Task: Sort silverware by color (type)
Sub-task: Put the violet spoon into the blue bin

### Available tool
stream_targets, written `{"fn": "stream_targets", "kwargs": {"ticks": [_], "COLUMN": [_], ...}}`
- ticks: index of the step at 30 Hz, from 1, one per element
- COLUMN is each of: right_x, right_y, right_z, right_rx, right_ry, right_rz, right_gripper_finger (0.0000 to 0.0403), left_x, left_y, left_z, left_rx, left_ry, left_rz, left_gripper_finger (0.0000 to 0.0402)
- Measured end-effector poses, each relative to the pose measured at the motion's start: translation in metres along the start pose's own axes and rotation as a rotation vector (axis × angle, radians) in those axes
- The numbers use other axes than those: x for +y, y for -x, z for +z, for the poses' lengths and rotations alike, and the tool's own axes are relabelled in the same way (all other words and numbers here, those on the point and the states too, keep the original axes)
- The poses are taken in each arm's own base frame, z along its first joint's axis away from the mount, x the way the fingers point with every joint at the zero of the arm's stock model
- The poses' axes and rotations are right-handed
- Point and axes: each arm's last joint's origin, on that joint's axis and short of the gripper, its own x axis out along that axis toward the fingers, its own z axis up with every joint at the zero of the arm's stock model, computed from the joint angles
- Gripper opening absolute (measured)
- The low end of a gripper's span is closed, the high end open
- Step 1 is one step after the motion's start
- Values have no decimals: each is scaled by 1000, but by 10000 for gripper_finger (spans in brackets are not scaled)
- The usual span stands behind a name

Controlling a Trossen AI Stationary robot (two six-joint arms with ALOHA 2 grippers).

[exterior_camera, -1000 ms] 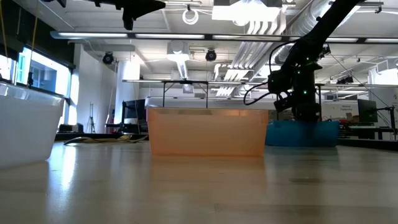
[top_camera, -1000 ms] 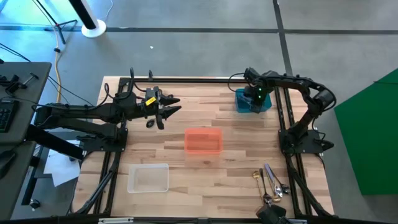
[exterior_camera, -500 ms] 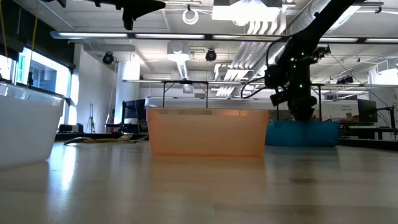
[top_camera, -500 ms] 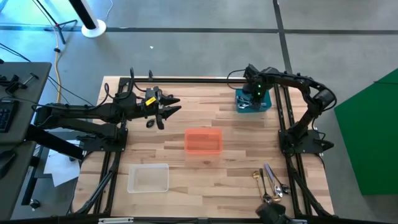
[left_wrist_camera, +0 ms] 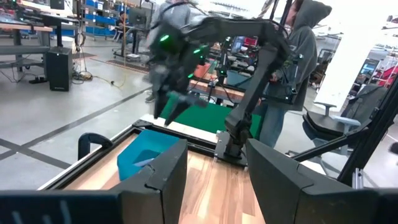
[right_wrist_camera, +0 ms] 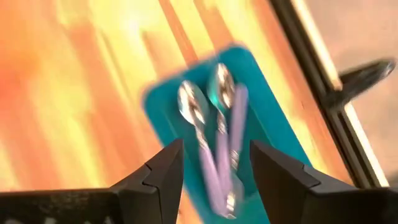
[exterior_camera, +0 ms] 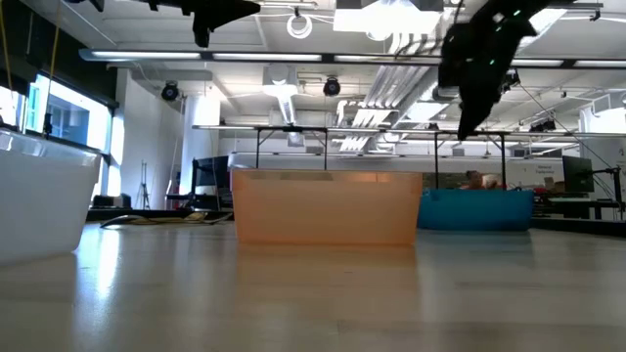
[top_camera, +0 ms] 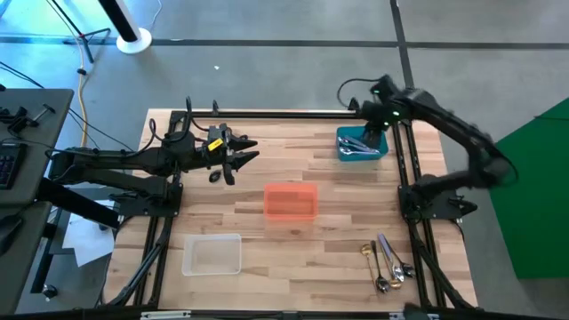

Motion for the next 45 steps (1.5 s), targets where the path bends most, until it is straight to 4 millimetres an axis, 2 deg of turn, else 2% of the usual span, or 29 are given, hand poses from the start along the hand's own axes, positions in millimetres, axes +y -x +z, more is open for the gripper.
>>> {"fn": "stream_targets", "kwargs": {"ticks": [2,5,11,15,20,25,31,45], "right_x": [12,32,66,83,98,110,119,120], "right_y": [17,30,32,35,43,43,32,31], "right_z": [-10,-31,-61,-60,-47,-33,-27,-24], "right_rx": [-133,-308,-611,-851,-1071,-1108,-1056,-1068], "right_ry": [-25,-42,-97,-42,76,120,160,158], "right_rz": [29,101,219,323,371,403,438,429], "right_gripper_finger": [167,167,167,167,167,167,167,167], "left_x": [0,0,0,0,-1,-1,-1,-1], "left_y": [0,0,0,0,0,0,0,0], "left_z": [0,0,1,2,3,2,2,2], "left_rx": [0,0,-11,-18,-26,-25,-25,-24], "left_ry": [0,-1,0,1,2,-20,-32,-32], "left_rz": [0,0,0,-2,-5,-7,-8,-10], "left_gripper_finger": [156,156,156,156,156,156,156,156]}}
